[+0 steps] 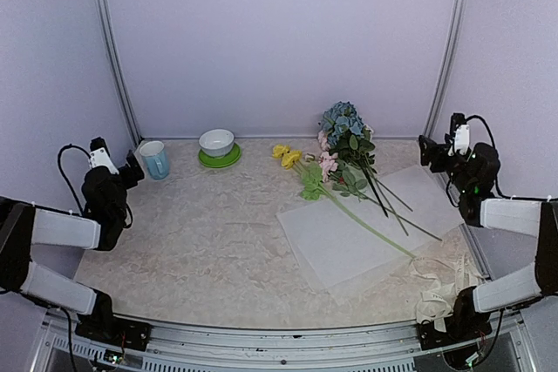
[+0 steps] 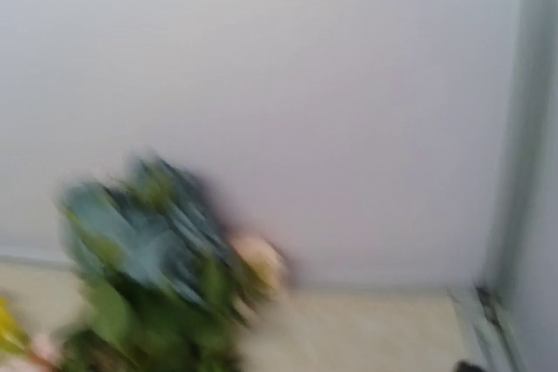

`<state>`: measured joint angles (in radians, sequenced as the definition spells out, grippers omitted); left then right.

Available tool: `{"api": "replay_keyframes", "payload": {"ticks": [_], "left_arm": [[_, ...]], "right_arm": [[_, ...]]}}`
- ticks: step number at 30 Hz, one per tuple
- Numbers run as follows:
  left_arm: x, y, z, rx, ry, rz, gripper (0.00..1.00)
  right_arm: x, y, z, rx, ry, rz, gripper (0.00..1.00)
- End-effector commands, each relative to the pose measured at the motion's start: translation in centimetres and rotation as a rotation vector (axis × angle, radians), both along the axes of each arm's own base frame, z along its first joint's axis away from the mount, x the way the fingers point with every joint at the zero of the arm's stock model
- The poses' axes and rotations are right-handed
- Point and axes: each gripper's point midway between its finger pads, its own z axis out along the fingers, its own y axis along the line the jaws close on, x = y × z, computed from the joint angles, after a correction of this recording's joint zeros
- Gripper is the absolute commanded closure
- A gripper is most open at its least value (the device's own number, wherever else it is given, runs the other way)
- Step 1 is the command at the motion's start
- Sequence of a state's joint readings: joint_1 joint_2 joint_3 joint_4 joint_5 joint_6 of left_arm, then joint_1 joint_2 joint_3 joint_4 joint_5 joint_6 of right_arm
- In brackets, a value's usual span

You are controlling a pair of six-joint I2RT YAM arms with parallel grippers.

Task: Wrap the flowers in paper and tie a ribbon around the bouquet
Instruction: Pick up the folded wrapping paper from the center of the board.

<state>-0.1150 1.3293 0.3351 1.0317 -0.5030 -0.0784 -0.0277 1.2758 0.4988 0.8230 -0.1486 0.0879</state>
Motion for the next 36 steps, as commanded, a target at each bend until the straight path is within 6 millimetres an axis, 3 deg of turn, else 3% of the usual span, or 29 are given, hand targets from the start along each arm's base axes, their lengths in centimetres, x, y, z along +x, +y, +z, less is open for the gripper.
{"api": "replay_keyframes", "payload": {"ticks": [1,4,6,8,11,14,17,21,24,27,31,34,36], "left_arm": [[-3.6,-0.6,3.3,0.078,0.028,0.274,0.04],[-5.2,-4.3,6.5,0.084,-0.003,0.221,0.08],[-4.9,-8.6,7.6,0.057,-0.001,0.053,0.17],[-4.8,-13.7,8.1,0.022,0.019,-0.149,0.29],[-6.0,-23.8,7.2,0.036,0.069,-0.553,0.31],[-6.6,-31.2,4.2,-0.024,0.225,-0.905,0.29],[-7.9,-37.9,2.0,-0.158,0.366,-1.286,0.24],[-6.3,-42.3,-3.3,-0.19,0.579,-1.408,0.15],[-4.9,-44.2,-7.2,-0.204,0.698,-1.432,0.11],[-2.6,-44.6,-11.4,-0.205,0.815,-1.373,0.11],[0.2,-44.6,-14.2,-0.195,0.859,-1.325,0.11],[-0.2,-46.6,-16.8,-0.098,0.917,-1.377,0.11],[-1.8,-47.8,-18.3,-0.047,1.001,-1.419,0.13]], "right_arm": [[0.3,6.5,-0.9,0.152,0.261,0.248,0.24],[0.1,12.4,-2.1,0.119,0.404,0.321,0.29],[-1.1,18.0,-3.3,0.059,0.494,0.396,0.3],[-1.9,21.6,-4.6,0.015,0.574,0.418,0.3],[-3.6,26.4,-6.9,-0.001,0.7,0.516,0.31],[-5.2,29.8,-8.2,0.03,0.797,0.636,0.33],[-5.7,29.9,-10.6,0.017,0.868,0.625,0.33],[-5.2,27.4,-13.7,-0.06,0.916,0.48,0.33],[-4.7,25.2,-15.6,-0.14,0.943,0.384,0.31],[-4.7,24.5,-16.5,-0.149,0.969,0.427,0.28],[-4.4,23.5,-18.0,-0.162,1.003,0.447,0.28],[-4.1,22.8,-19.6,-0.191,1.038,0.443,0.28],[-3.6,22.5,-20.4,-0.207,1.054,0.436,0.28]]}}
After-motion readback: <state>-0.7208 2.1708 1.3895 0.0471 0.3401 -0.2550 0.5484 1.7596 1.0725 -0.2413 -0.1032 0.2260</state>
